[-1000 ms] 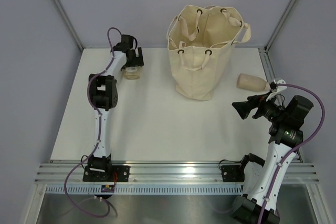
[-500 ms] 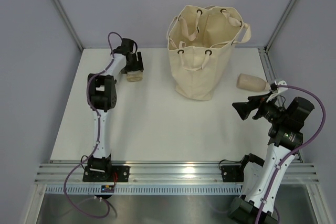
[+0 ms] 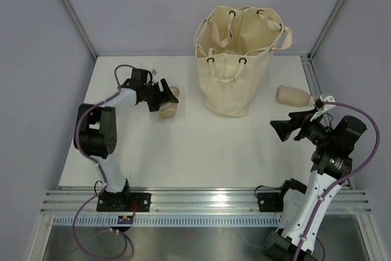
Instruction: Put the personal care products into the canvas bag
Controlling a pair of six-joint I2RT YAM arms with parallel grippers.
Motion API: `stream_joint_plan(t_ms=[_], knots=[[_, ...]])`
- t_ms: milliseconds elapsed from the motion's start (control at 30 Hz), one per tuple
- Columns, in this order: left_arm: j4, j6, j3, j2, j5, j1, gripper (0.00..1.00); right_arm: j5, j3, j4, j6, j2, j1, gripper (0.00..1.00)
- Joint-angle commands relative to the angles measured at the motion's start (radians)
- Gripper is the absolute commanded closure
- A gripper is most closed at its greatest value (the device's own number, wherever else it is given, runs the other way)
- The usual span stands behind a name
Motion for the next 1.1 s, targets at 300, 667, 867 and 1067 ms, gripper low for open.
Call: stream_joint_plan(t_ms=[300, 667, 867, 1067], knots=[[0.704, -0.521, -0.309, -0.623, 0.275, -0.021, 1.0, -0.021, -0.005, 0.033, 0.01, -0.007, -0.017, 0.01], [0.462, -0.324, 0.295, -0.469, 0.039, -0.267, 0.96, -0.018, -0.01, 0.043, 0.013, 0.005, -0.02, 0.01], [0.327, -0.189, 0.87, -0.052, -0.054, -0.362, 0.93, -0.02, -0.016, 0.043, 0.015, -0.01, -0.028, 0.01], [0.388, -0.128, 1.099, 0.197, -0.223, -0.386, 0.87, -0.028, -0.025, 0.054, 0.025, -0.037, -0.034, 0.01]])
